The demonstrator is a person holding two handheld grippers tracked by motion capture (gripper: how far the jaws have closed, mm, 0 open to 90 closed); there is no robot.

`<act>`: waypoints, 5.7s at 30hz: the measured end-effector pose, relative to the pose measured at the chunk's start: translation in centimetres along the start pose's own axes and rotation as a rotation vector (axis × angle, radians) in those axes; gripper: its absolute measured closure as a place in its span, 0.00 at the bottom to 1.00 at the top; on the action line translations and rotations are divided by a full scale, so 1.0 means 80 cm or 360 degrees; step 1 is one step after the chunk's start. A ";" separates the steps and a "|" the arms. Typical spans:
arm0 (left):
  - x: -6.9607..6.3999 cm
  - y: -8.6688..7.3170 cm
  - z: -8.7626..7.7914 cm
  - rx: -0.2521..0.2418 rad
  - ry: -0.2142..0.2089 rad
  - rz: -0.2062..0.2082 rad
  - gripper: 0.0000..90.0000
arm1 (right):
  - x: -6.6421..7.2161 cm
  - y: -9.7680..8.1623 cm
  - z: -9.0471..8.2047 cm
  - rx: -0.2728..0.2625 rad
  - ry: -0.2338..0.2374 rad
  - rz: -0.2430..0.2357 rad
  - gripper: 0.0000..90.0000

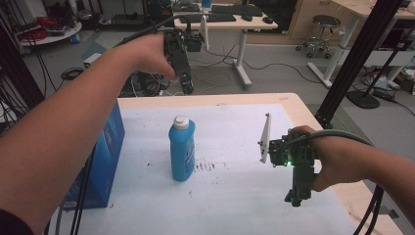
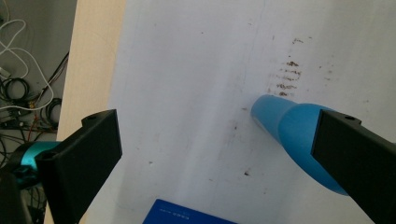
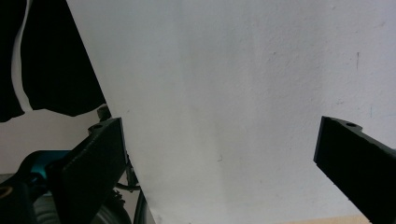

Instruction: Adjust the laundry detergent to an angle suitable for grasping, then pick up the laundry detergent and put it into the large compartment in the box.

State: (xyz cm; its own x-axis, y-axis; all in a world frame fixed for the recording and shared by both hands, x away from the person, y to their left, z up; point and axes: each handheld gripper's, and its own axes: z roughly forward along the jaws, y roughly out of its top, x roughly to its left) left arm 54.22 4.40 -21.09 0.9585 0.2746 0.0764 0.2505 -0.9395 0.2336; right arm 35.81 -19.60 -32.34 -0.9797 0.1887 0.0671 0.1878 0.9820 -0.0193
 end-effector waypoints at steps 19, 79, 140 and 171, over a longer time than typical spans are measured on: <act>0.007 -0.008 0.005 0.0027 0.0009 -0.0008 0.02 | 0.005 0.005 -0.002 -0.0021 -0.0008 -0.0018 0.02; -0.081 -0.009 -0.058 0.0035 -0.0010 -0.0541 0.02 | 0.013 0.011 -0.004 -0.0023 -0.0063 -0.0140 0.02; -0.108 -0.029 0.079 0.0213 -0.0025 -0.1341 0.02 | 0.042 0.024 -0.003 -0.0025 -0.0100 -0.0238 0.02; -0.103 -0.034 0.099 0.0253 -0.0024 -0.1345 0.03 | 0.041 0.029 -0.001 -0.0012 -0.0097 -0.0240 0.02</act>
State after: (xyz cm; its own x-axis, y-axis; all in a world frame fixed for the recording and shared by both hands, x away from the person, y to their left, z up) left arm 46.73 3.09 -30.04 0.4432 0.8933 -0.0755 0.8960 -0.4388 0.0677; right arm 33.07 -16.71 -32.10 -0.9992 0.0385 0.0081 0.0384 0.9992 -0.0061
